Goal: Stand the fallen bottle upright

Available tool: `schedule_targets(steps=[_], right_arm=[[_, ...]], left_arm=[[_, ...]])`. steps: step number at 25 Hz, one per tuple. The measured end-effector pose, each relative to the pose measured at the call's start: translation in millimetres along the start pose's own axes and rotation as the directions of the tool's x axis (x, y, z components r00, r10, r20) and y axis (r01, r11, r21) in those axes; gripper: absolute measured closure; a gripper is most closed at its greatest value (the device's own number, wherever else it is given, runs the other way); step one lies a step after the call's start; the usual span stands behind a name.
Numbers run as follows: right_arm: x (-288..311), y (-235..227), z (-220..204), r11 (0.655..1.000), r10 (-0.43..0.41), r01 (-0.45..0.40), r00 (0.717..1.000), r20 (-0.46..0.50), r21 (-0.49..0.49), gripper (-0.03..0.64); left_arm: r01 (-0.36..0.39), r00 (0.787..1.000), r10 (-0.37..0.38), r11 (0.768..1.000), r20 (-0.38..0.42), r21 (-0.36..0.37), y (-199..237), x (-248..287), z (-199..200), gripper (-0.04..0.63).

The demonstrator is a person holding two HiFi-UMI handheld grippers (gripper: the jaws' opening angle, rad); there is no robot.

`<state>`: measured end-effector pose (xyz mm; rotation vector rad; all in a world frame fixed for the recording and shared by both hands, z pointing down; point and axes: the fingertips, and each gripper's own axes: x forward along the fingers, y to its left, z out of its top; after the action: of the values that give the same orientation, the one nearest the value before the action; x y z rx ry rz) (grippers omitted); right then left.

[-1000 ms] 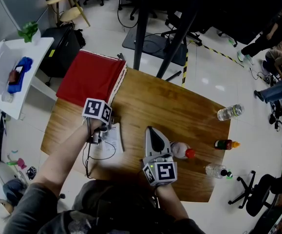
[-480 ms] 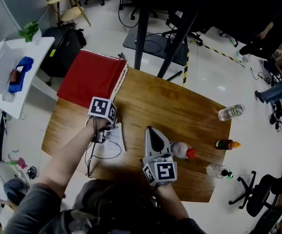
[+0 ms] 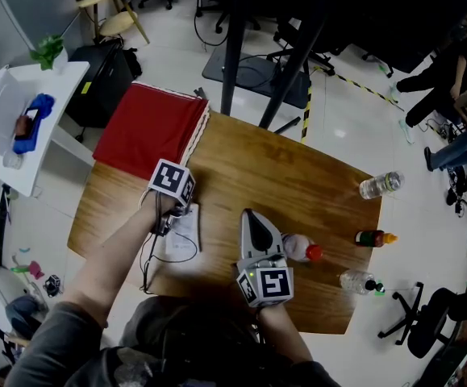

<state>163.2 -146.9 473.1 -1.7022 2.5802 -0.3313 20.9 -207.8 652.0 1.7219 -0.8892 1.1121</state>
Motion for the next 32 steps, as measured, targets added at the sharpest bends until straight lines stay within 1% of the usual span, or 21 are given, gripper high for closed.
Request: schedule_targets(steps=[3,6,15,20,25,29,32], right_arm=[[-2.0,-1.9,-2.1,1.000,-0.004,0.004,1.000,-0.009,0.004,0.617],[-1.6,-2.1,-1.3,1.000,-0.006,0.006,1.000,-0.006,0.009,0.617],[-1.9,-3.7,0.6,1.000,-0.006,0.006,1.000,0.010,0.012,0.617],[-3.6,-5.3,-0.1,1.000,-0.008,0.007,1.000,0.008,0.023,0.617],[-4.4,-1.5,1.3,1.000,-0.004,0.004,1.000,0.012,0.020,0.617],[-6.5,-0.3,1.9,1.000,-0.005,0.005,1.000,0.013,0.022,0.617],[-8.0,-1.2,3.0,1.000,-0.007,0.006,1.000,0.014,0.020,0.617]], left_arm=[[-0.019,1.000,0.020,0.998,-0.012,0.059,-3.9,1.3,0.9,0.407],[-0.027,0.999,0.029,0.996,-0.019,0.090,-5.0,2.1,1.3,0.410],[-0.006,1.000,0.009,0.996,-0.026,0.087,-6.3,1.0,-0.3,0.414],[0.008,1.000,-0.006,0.994,-0.018,0.106,-12.5,-4.3,2.2,0.416],[0.044,0.999,-0.046,0.991,0.017,0.127,-19.9,-21.1,10.1,0.419],[0.086,0.993,-0.094,0.990,0.071,0.111,-24.1,-36.9,13.5,0.420],[0.116,0.985,-0.127,0.988,0.119,0.098,-26.8,-50.2,15.7,0.420]])
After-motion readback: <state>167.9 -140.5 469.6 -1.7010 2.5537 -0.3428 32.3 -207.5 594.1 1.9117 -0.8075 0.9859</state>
